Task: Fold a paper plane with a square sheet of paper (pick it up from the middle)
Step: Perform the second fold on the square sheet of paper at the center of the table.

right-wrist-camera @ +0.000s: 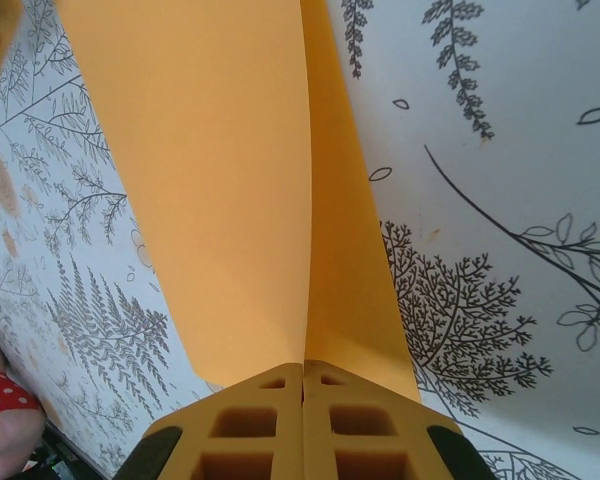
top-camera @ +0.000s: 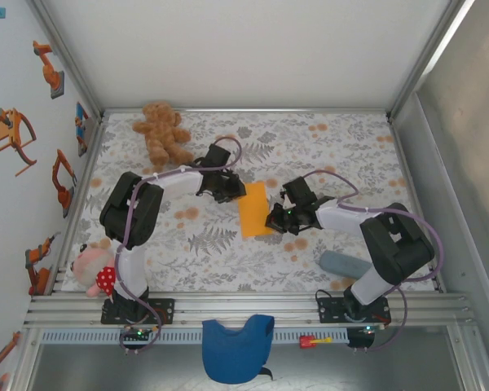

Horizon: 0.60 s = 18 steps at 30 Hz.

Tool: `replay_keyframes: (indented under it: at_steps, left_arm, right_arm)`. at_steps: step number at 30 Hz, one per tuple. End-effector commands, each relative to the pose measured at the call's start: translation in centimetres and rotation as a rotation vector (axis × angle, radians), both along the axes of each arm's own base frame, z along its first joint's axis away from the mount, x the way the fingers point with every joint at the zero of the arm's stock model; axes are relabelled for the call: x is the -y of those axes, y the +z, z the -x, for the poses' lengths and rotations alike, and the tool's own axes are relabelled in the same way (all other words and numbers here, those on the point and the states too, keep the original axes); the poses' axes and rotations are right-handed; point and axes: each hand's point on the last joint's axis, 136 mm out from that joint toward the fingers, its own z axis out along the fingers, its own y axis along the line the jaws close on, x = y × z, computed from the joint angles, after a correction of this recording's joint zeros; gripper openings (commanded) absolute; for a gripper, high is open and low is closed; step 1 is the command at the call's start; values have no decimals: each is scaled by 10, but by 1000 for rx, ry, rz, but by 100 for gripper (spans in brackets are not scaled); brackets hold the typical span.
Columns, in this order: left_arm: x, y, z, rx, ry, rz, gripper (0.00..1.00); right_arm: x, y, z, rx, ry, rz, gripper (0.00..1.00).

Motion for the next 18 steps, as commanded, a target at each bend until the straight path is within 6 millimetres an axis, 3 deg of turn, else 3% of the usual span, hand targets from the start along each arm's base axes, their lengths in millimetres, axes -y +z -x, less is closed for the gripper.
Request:
replay_keyframes:
  at_steps: [1,9,18]
  left_arm:
    - [-6,-16,7,-46,-46,-44,16]
    - [-12,-37,11,-109,-40,-77,15]
    - [-15,-46,15,-131,-35,-96,14]
  right_arm:
    - [-4,8,-1,17,8,-15,0]
    - [-14,14,-5,23,29,-57,0]
    - [-48,27,-24,72,75,-165,0]
